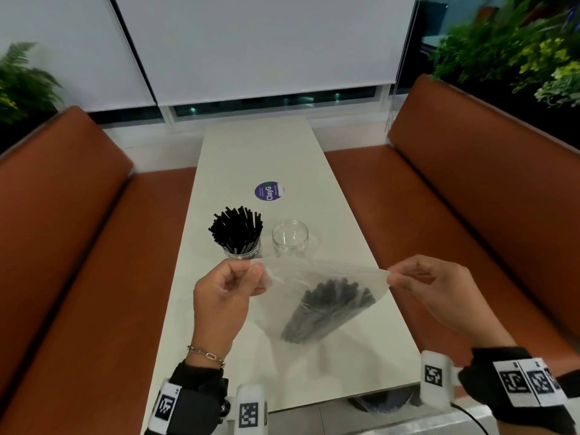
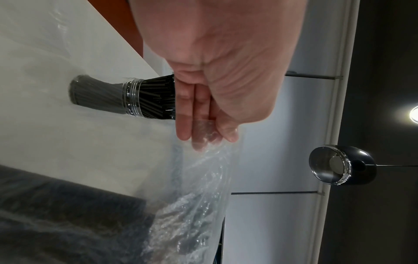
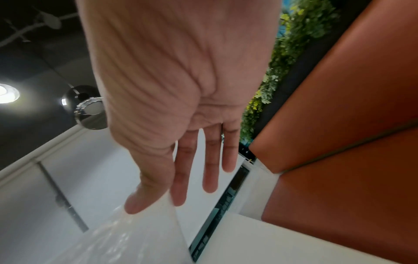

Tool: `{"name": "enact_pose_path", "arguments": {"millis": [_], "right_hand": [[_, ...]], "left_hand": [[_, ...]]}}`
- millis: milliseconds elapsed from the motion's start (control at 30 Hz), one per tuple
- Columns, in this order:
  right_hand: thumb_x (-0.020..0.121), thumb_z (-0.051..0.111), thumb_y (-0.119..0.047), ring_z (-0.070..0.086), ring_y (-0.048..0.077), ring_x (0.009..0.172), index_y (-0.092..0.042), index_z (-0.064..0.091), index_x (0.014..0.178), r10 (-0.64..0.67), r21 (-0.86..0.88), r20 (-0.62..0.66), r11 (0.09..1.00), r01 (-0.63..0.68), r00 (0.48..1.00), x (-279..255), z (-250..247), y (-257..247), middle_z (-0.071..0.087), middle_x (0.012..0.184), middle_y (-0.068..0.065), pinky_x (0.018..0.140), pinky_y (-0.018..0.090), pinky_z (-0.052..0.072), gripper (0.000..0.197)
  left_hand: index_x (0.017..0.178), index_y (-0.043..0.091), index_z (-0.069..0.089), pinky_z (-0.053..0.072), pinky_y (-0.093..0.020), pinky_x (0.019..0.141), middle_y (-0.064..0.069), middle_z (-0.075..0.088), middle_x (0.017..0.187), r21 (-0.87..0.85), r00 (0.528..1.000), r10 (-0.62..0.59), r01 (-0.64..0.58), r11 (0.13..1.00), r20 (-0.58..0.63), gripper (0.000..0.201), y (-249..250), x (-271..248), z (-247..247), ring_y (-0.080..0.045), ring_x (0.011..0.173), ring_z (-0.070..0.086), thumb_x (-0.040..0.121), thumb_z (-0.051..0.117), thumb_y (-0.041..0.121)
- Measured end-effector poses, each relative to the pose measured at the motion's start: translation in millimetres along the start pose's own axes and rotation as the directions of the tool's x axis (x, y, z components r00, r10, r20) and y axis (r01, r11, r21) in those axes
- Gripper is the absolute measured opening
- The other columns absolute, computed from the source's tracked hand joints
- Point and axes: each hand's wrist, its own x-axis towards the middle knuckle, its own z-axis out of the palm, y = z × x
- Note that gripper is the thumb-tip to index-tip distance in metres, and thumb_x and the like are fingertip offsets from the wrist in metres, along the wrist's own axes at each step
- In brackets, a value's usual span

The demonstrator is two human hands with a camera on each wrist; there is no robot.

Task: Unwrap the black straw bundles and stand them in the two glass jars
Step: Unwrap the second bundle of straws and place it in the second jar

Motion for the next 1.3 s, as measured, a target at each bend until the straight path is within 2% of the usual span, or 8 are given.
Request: {"name": "enact_pose_path", "arguments": {"millis": [200, 367, 500, 667, 800, 1067, 1200, 1300], "right_hand": [[0.056, 0.103, -0.026, 0.064, 0.002, 0.124, -0.046, 0.046, 0.147, 0.102, 0.239, 0.332, 0.953, -0.188, 0.938, -2, 42, 33, 0.065, 0.138, -0.02, 0.106, 0.029, 0.049, 0.109], [0.054, 0.105, -0.016, 0.069, 0.014, 0.121, -0.033, 0.057, 0.136, 0.057, 0.208, 0.411, 0.966, -0.154, 0.91, 5, 110, 34, 0.072, 0.128, -0.006, 0.101, 0.037, 0.06, 0.096], [0.067, 0.093, -0.025, 0.072, 0.001, 0.094, -0.032, 0.067, 0.109, -0.04, 0.116, 0.433, 0.993, -0.011, 0.9, 12, 134, 22, 0.074, 0.1, -0.009, 0.084, 0.031, 0.064, 0.05], [0.087, 0.079, -0.016, 0.063, -0.009, 0.072, -0.041, 0.057, 0.079, -0.095, -0.003, 0.379, 0.995, 0.104, 0.921, 19, 123, 2, 0.063, 0.076, -0.014, 0.065, 0.015, 0.053, 0.035], [0.076, 0.078, -0.039, 0.071, 0.009, 0.086, -0.029, 0.07, 0.097, 0.028, -0.121, 0.412, 0.992, 0.024, 0.911, 16, 134, 30, 0.074, 0.09, -0.007, 0.08, 0.03, 0.064, 0.025], [0.082, 0.078, -0.027, 0.067, 0.014, 0.101, -0.017, 0.073, 0.117, 0.186, -0.221, 0.542, 0.972, -0.074, 0.819, 3, 163, 77, 0.071, 0.106, -0.006, 0.095, 0.035, 0.061, 0.037], [0.07, 0.069, 0.011, 0.07, 0.013, 0.117, -0.026, 0.061, 0.137, 0.094, 0.29, 0.603, 0.899, -0.328, 0.792, -11, 118, 42, 0.075, 0.125, -0.002, 0.092, 0.027, 0.06, 0.076], [0.075, 0.074, 0.009, 0.066, 0.02, 0.127, -0.024, 0.055, 0.145, 0.05, 0.566, 0.542, 0.715, -0.409, 0.839, -24, 104, 15, 0.071, 0.135, 0.003, 0.092, 0.034, 0.06, 0.08]], "left_hand": [[0.111, 0.027, 0.076, 0.053, -0.024, 0.089, 0.017, 0.077, 0.113, 0.243, 0.971, -0.074, 0.016, 0.97, 0.229, 0.054, -22, 0, -9, 0.003, 0.098, 0.068, 0.062, 0.094, 0.041], [0.152, 0.037, 0.038, 0.044, -0.007, 0.106, 0.04, 0.059, 0.129, 0.406, 0.759, -0.291, 0.04, 0.913, 0.582, 0.127, -71, -15, 30, 0.024, 0.123, 0.051, 0.046, 0.105, 0.026], [0.113, 0.072, 0.052, 0.055, -0.029, 0.105, 0.02, 0.069, 0.124, 0.354, 0.755, -0.346, 0.16, 0.921, 0.557, 0.1, -98, -26, 71, -0.009, 0.129, 0.062, 0.031, 0.105, 0.052], [0.116, 0.059, 0.056, 0.05, -0.038, 0.109, 0.01, 0.069, 0.133, 0.213, 0.828, -0.266, 0.182, 0.96, 0.494, 0.098, -109, -24, 84, -0.016, 0.132, 0.062, 0.034, 0.107, 0.047], [0.126, 0.05, 0.053, 0.051, -0.034, 0.108, 0.015, 0.069, 0.128, 0.216, 0.817, -0.293, 0.211, 0.953, 0.497, 0.098, -122, -33, 89, -0.007, 0.125, 0.063, 0.046, 0.107, 0.031], [0.125, 0.042, 0.042, 0.055, -0.014, 0.085, 0.007, 0.07, 0.116, 0.339, 0.797, -0.364, 0.214, 0.916, 0.481, 0.095, -149, -48, 84, 0.002, 0.101, 0.069, 0.053, 0.102, 0.025], [0.133, 0.008, 0.048, 0.061, -0.035, 0.089, -0.009, 0.074, 0.12, 0.204, 0.801, -0.354, 0.291, 0.935, 0.482, 0.087, -162, -43, 84, -0.016, 0.11, 0.074, 0.062, 0.097, -0.005], [0.133, 0.021, 0.047, 0.053, -0.029, 0.103, 0.015, 0.071, 0.123, 0.238, 0.81, -0.369, 0.289, 0.927, 0.455, 0.077, -165, -43, 92, 0.001, 0.117, 0.066, 0.07, 0.092, 0.021]]}}
